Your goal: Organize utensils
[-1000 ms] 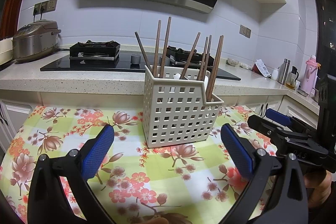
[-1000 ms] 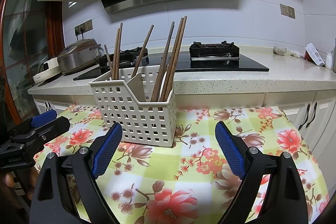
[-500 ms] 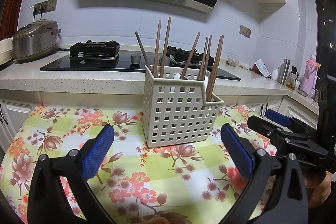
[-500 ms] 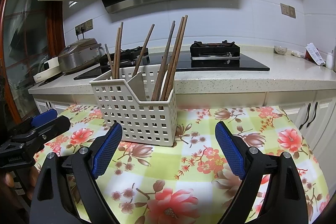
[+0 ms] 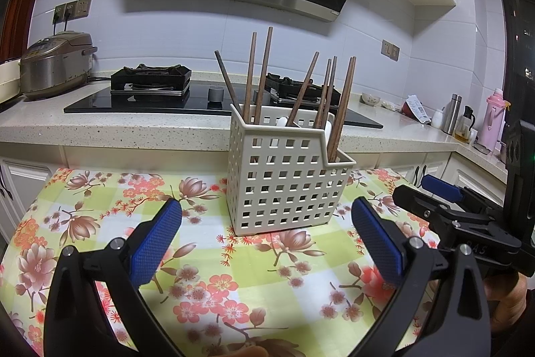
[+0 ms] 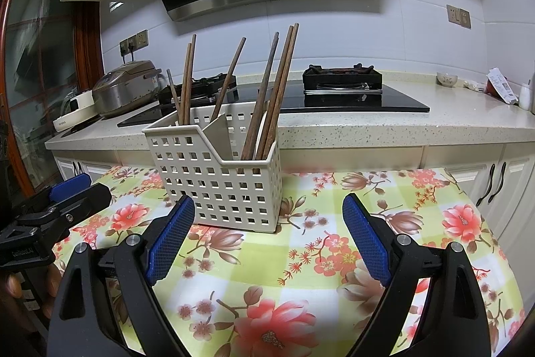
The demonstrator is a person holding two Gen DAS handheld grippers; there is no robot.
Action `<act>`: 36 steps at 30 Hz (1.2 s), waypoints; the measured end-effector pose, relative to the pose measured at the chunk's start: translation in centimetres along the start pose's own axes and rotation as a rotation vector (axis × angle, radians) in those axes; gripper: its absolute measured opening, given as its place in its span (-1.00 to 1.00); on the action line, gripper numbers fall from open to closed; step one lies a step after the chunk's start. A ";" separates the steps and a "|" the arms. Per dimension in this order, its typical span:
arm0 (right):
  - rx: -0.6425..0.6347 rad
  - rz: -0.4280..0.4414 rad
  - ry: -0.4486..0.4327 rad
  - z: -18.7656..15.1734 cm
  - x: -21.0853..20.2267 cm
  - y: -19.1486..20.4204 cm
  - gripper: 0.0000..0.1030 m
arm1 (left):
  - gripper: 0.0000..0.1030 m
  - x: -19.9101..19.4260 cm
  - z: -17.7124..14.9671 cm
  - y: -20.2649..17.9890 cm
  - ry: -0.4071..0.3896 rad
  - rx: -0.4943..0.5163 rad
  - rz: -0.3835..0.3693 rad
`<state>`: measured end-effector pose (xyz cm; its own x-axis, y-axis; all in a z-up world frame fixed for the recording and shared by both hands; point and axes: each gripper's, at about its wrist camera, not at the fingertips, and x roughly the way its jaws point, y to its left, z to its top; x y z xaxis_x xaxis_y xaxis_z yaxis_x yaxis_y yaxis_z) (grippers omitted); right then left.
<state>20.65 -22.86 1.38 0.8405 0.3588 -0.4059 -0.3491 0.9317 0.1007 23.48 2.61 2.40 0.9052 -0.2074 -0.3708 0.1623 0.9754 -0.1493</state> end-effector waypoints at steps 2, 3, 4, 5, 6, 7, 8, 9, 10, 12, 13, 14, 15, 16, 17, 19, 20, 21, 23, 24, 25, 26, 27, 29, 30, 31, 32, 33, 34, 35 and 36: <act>0.000 0.000 -0.001 0.0 0.0 0.0 0.65 | 0.91 0.0 0.0 0.0 0.000 0.000 0.001; 0.001 0.001 -0.001 0.0 0.0 0.0 0.65 | 0.91 0.0 0.0 0.0 0.000 -0.001 0.001; 0.000 0.000 0.000 0.0 0.0 -0.1 0.65 | 0.91 0.0 0.0 0.0 0.000 -0.001 0.001; -0.001 0.000 0.001 0.0 0.0 0.0 0.65 | 0.91 0.0 0.0 0.0 0.000 -0.001 0.001; -0.001 0.000 0.002 0.0 0.0 0.0 0.65 | 0.91 0.0 0.0 0.0 0.000 -0.001 0.001; -0.001 0.001 0.002 0.0 0.0 0.0 0.65 | 0.91 0.0 0.0 0.0 0.000 -0.001 0.001; -0.001 0.001 0.002 0.0 0.0 0.0 0.65 | 0.91 0.0 0.0 0.0 0.001 0.000 0.001; -0.001 0.000 0.001 -0.1 0.0 0.0 0.65 | 0.91 0.0 0.0 0.0 0.000 -0.001 0.001; -0.001 0.000 0.001 -0.1 0.0 0.0 0.65 | 0.91 0.0 0.0 0.0 0.000 -0.001 0.001; 0.000 0.000 0.002 0.0 0.1 0.0 0.65 | 0.91 0.0 -0.1 0.0 0.000 -0.001 0.001; 0.000 0.001 0.003 0.0 0.1 0.0 0.65 | 0.91 0.0 0.0 0.0 -0.001 -0.001 0.001; 0.000 0.001 0.002 0.0 0.0 0.0 0.65 | 0.91 0.0 -0.1 0.0 0.000 -0.001 0.001; 0.000 0.001 0.001 -0.1 0.0 0.1 0.65 | 0.91 0.0 -0.1 0.0 -0.001 -0.001 0.001; -0.001 0.001 0.002 0.0 0.0 0.0 0.65 | 0.91 0.0 -0.1 0.0 0.000 0.000 0.001; -0.001 0.000 0.002 0.0 0.1 0.0 0.65 | 0.91 0.0 -0.1 0.0 0.000 0.000 0.000; 0.000 0.000 0.003 -0.1 0.0 0.1 0.65 | 0.91 0.0 -0.1 -0.1 0.000 0.001 0.000; 0.000 0.001 0.002 0.0 0.1 0.0 0.65 | 0.91 0.0 0.0 -0.1 -0.001 0.000 0.000; 0.000 0.000 0.002 0.0 0.1 0.0 0.65 | 0.91 0.0 -0.1 -0.1 0.000 -0.001 -0.001; 0.000 0.001 0.002 -0.1 0.0 0.1 0.65 | 0.91 0.1 -0.1 -0.1 0.000 -0.001 0.000; 0.000 0.001 0.003 0.0 0.1 0.0 0.65 | 0.91 0.1 -0.1 0.0 -0.001 -0.002 -0.001; 0.000 0.001 0.003 -0.1 0.0 0.1 0.65 | 0.91 0.1 -0.1 0.0 0.000 -0.002 -0.001; 0.000 0.000 0.002 0.0 0.0 0.0 0.65 | 0.91 0.1 -0.1 0.0 0.000 -0.002 0.000; -0.001 0.000 0.004 -0.1 0.0 0.1 0.65 | 0.91 0.1 -0.1 0.0 0.000 -0.001 -0.001; -0.003 0.002 0.004 -0.1 0.1 0.1 0.65 | 0.91 0.1 -0.1 0.0 -0.002 -0.001 0.004; -0.003 0.003 0.004 -0.1 0.1 0.1 0.65 | 0.91 0.0 -0.1 -0.1 -0.003 -0.002 0.004; -0.002 0.003 0.005 -0.1 0.1 0.1 0.65 | 0.91 0.0 -0.1 -0.2 -0.004 -0.004 0.004; -0.002 0.003 0.005 -0.1 0.1 0.1 0.65 | 0.91 0.0 0.0 -0.2 -0.005 -0.005 0.004; -0.002 0.003 0.005 0.0 0.1 0.0 0.65 | 0.91 0.0 0.0 -0.2 -0.004 -0.004 0.006; -0.003 0.003 0.005 -0.1 0.1 0.1 0.65 | 0.91 0.0 -0.1 -0.3 -0.003 -0.002 0.005; -0.003 0.003 0.004 -0.1 0.1 0.1 0.65 | 0.91 0.0 -0.1 -0.4 -0.003 -0.002 0.003; -0.003 0.004 0.005 -0.1 0.1 0.1 0.65 | 0.91 0.0 -0.1 -0.3 -0.003 -0.002 0.002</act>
<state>20.69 -22.74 1.28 0.8372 0.3619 -0.4099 -0.3536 0.9301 0.0991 23.43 2.28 2.36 0.9066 -0.2050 -0.3688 0.1594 0.9757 -0.1504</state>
